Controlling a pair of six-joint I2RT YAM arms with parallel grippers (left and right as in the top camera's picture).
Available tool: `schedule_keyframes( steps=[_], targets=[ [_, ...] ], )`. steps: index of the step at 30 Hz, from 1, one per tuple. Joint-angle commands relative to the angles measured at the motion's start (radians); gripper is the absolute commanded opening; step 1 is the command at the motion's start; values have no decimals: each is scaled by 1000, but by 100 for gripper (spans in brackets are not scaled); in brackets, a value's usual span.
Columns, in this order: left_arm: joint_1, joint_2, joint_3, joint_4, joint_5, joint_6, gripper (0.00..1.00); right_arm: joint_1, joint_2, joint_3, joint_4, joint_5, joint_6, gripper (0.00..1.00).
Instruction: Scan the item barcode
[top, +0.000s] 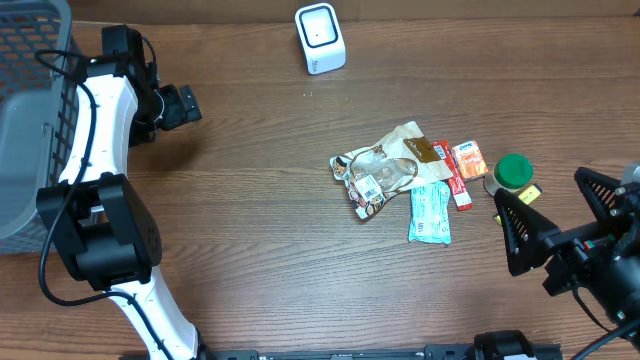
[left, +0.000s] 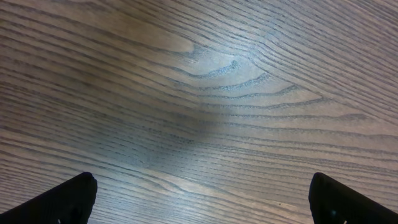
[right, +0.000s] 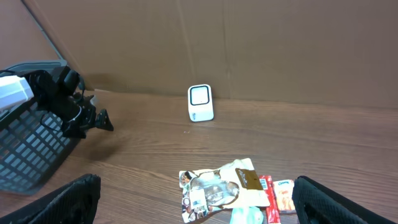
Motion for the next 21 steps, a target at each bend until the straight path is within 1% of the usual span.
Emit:
schedule_keyframes(
  steps=[1, 21],
  targets=[
    [-2, -42, 19, 2, -3, 11, 99, -2, -3, 11, -5, 11, 7, 100],
    [-2, -42, 19, 2, -3, 11, 100, -2, -3, 10, -14, 48, 6, 100]
  ],
)
